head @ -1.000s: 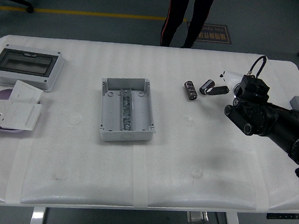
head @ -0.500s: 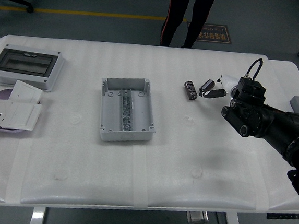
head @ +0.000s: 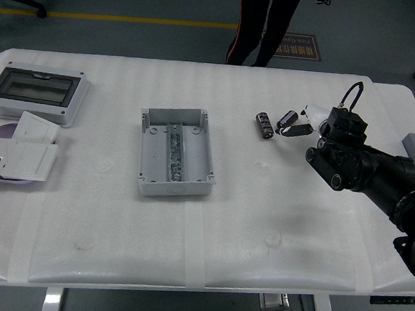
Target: Pick up the battery,place it into the box
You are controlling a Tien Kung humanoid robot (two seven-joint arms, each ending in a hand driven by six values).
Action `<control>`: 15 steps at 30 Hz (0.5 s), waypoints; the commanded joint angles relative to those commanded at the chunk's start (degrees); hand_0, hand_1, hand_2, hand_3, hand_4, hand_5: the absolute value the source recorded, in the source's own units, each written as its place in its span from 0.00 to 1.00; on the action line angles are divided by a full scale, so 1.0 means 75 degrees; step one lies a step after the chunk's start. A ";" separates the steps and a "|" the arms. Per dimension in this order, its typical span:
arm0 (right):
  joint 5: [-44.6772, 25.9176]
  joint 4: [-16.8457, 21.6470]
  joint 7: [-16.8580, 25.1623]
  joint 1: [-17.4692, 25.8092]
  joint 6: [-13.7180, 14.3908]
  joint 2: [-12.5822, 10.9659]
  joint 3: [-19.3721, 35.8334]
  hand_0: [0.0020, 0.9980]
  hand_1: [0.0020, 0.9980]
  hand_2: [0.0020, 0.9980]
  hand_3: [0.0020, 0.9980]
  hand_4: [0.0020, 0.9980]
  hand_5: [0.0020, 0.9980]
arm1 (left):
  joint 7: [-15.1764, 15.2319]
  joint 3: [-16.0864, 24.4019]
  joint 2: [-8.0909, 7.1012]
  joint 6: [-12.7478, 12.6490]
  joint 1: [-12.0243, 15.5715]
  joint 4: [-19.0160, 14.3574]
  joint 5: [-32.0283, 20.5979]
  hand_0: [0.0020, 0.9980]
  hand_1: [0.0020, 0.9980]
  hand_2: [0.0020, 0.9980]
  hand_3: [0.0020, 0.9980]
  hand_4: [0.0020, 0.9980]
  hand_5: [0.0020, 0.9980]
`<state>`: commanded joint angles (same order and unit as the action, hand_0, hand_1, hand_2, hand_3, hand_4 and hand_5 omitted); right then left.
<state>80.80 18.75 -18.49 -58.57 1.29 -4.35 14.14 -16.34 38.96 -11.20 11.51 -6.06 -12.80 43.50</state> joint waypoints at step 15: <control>0.0162 0.0106 -0.0009 0.0009 0.0300 0.0041 0.0009 0.77 0.67 0.77 0.86 0.86 0.59 | 0.0013 0.0008 0.0012 0.0003 0.0021 -0.0001 0.0033 0.38 0.60 0.49 0.35 0.48 0.37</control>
<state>82.01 19.54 -18.56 -58.50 3.54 -4.04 14.21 -16.24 39.02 -11.11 11.53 -5.90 -12.80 43.75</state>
